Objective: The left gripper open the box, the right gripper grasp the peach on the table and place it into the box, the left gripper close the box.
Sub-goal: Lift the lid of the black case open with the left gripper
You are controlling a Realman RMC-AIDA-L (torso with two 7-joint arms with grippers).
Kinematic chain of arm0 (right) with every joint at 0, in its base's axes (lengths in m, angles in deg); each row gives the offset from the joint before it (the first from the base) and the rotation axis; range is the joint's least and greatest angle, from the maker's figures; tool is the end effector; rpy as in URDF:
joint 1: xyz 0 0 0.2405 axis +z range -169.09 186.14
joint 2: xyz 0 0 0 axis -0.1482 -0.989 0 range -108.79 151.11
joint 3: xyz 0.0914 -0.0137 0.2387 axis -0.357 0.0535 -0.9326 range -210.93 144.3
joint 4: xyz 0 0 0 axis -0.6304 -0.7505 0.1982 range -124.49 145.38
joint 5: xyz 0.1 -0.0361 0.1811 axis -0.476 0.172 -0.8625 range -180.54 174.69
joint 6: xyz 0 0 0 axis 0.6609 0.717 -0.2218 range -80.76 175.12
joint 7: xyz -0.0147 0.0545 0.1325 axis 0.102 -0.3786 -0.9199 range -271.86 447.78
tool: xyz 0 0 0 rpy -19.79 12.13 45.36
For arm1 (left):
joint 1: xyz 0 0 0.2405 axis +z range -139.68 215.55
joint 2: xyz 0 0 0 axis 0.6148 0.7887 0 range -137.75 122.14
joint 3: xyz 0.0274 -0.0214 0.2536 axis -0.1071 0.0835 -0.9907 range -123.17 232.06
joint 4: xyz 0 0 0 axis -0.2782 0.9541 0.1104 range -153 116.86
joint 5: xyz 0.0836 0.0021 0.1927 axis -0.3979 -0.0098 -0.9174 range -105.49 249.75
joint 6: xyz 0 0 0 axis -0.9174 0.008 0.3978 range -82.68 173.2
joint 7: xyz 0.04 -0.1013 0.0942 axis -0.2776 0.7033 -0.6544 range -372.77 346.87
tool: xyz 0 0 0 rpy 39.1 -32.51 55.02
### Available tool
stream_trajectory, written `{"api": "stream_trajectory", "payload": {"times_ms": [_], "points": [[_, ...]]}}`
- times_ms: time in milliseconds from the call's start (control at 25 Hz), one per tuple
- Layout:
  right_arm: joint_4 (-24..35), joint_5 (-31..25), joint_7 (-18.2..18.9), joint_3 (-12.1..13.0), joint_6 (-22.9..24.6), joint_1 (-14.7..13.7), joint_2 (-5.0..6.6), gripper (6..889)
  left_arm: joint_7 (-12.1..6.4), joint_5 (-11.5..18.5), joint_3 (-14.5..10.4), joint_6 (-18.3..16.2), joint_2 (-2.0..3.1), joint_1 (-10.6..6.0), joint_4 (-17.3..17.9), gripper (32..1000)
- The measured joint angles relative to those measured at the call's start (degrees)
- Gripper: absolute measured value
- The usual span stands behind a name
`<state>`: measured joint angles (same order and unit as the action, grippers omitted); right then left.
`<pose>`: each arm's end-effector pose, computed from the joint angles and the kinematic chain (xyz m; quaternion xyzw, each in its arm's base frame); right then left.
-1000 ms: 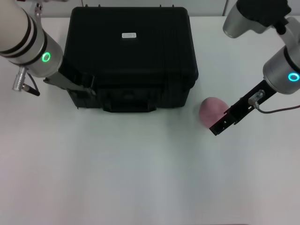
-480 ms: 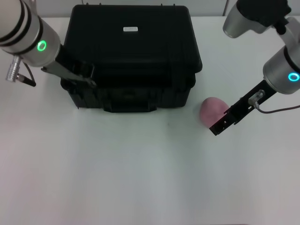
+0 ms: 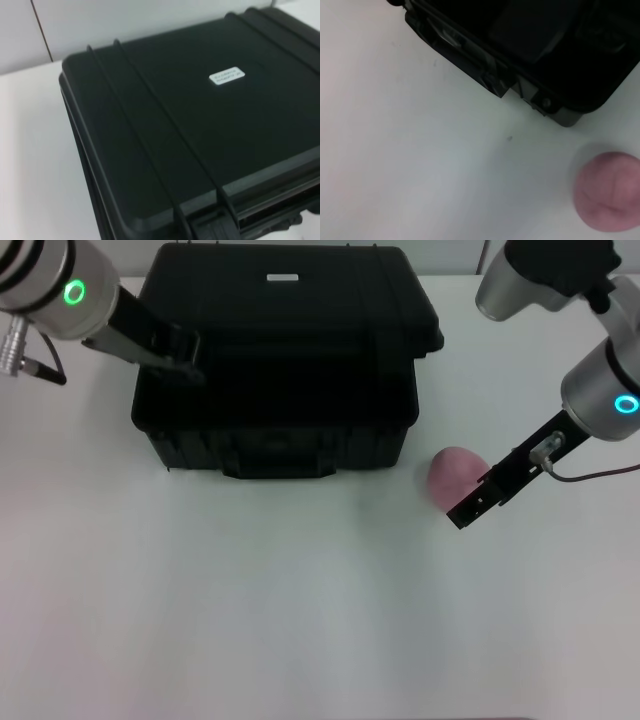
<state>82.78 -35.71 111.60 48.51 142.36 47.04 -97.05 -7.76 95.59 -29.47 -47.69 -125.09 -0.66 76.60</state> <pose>0.1764 0.3457 -0.0119 -0.8845 0.3952 -0.2151 0.1232 -0.1096 0.3658 0.0399 -0.8187 -0.4631 0.0937 0.3262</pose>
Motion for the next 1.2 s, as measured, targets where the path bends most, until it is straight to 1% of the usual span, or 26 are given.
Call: {"api": "stream_trajectory", "payload": {"times_ms": [240,560,800,1040,1200], "points": [[0.0,0.0,0.0,0.0,0.0,0.0,0.00,862,-0.85,-0.1,2.0,-1.1,0.04,-1.25,1.3,380],[-1.5,0.0,-0.1,0.0,0.0,1.0,0.06,861,-2.95,-0.1,5.5,-2.2,0.02,-3.26,1.9,380],[-2.0,0.2,-0.1,0.0,0.0,1.2,0.09,861,-3.88,-0.1,6.7,-2.2,0.08,-4.91,1.9,380],[-3.0,0.2,-0.1,0.0,-0.1,1.6,0.19,861,-4.99,-0.3,8.7,-2.1,0.06,-5.69,1.9,380],[-3.0,0.2,-0.1,0.0,-0.2,1.6,0.18,861,-5.86,-0.8,10.6,-2.1,0.04,-6.17,2.0,380]]}}
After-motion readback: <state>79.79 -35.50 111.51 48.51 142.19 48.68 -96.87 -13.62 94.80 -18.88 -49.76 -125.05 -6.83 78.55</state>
